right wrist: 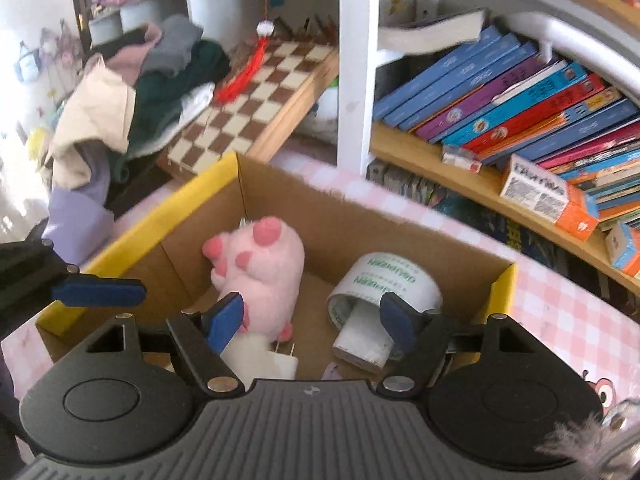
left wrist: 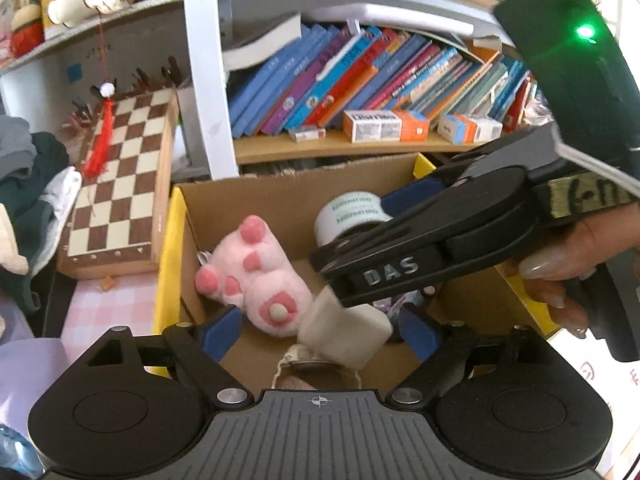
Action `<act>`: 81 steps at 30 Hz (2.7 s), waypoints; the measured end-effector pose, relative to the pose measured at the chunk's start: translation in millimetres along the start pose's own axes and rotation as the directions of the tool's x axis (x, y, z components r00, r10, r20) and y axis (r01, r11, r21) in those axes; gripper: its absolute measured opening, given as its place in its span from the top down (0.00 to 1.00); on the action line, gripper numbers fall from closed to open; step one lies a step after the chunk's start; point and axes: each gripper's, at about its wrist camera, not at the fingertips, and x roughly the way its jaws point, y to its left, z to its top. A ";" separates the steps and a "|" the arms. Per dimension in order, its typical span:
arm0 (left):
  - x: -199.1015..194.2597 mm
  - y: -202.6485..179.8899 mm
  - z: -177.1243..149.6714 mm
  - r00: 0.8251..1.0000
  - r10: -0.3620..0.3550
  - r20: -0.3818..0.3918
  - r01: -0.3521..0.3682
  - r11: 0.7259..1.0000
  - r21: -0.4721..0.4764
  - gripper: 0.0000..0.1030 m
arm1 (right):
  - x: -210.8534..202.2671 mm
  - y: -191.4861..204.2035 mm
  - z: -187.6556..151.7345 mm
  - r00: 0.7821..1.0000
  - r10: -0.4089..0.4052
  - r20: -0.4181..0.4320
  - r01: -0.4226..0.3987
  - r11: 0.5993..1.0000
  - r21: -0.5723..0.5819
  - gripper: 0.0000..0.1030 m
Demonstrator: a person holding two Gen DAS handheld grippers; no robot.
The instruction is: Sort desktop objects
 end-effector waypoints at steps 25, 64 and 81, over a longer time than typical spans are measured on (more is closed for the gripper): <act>-56.7 -5.9 -13.5 0.973 0.186 0.134 -0.170 0.978 -0.123 0.11 | -78.1 -4.3 -36.9 0.974 -0.105 0.202 0.086 0.991 0.103 0.19; -163.4 -12.0 -143.8 0.978 0.166 0.124 -0.152 0.982 -0.115 0.05 | -168.9 135.4 -194.0 0.916 -0.380 0.127 0.345 0.910 0.230 0.05; -196.6 -31.1 -187.3 0.986 0.132 0.101 -0.128 0.991 -0.046 0.02 | -195.8 177.5 -242.5 0.926 -0.368 0.082 0.338 0.907 0.250 0.00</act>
